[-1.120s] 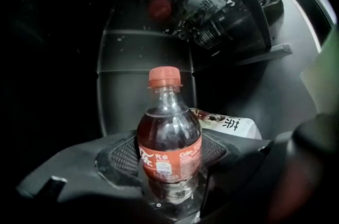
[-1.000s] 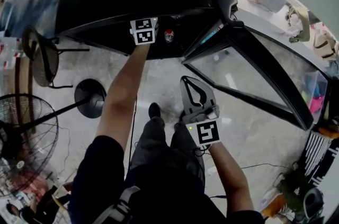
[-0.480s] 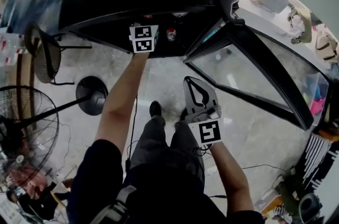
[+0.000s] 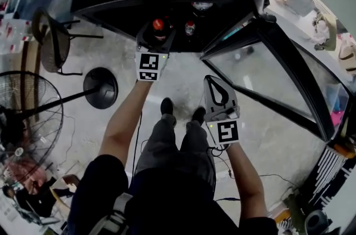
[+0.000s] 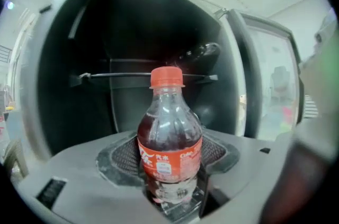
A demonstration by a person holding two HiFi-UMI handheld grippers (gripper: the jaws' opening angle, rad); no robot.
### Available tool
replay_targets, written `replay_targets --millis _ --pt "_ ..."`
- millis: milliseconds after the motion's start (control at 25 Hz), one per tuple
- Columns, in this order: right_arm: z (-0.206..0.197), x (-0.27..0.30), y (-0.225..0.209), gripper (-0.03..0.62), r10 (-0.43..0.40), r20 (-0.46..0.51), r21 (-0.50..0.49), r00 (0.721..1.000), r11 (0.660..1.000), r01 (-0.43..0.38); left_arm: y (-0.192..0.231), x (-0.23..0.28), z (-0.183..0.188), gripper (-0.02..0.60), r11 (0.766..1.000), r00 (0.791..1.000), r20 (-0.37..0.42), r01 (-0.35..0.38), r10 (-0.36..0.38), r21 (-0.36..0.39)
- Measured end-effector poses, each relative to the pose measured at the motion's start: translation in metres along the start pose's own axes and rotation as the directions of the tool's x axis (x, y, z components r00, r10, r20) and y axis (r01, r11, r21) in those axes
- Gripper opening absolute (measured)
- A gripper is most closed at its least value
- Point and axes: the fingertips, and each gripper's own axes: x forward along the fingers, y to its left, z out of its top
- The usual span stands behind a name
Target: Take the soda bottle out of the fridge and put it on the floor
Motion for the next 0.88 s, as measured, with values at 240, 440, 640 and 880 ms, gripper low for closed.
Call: replay_targets --millis 240,440,640,880 --pt "-0.029 0.011 0.003 0.018 0.027 -0.017 -0.017 0.999 0.999 -0.028 -0.011 -0.035 -0.033 0.316 1.000 1.000 -0.030 0.003 -0.002 0.006" --pt "-0.061 0.020 0.002 0.018 0.047 -0.034 -0.024 0.998 0.999 -0.048 -0.025 -0.051 -0.068 0.316 1.000 0.999 -0.050 0.011 -0.011 -0.012" --pt "-0.081 0.021 -0.001 0.018 0.047 -0.042 -0.017 0.998 0.999 -0.047 -0.037 -0.067 -0.107 0.316 0.999 0.996 -0.087 0.001 -0.004 -0.033" --pt "-0.111 0.026 0.000 0.020 0.054 -0.069 -0.028 0.996 0.998 -0.056 -0.043 -0.079 -0.167 0.316 0.998 0.990 -0.140 -0.009 0.001 -0.055"
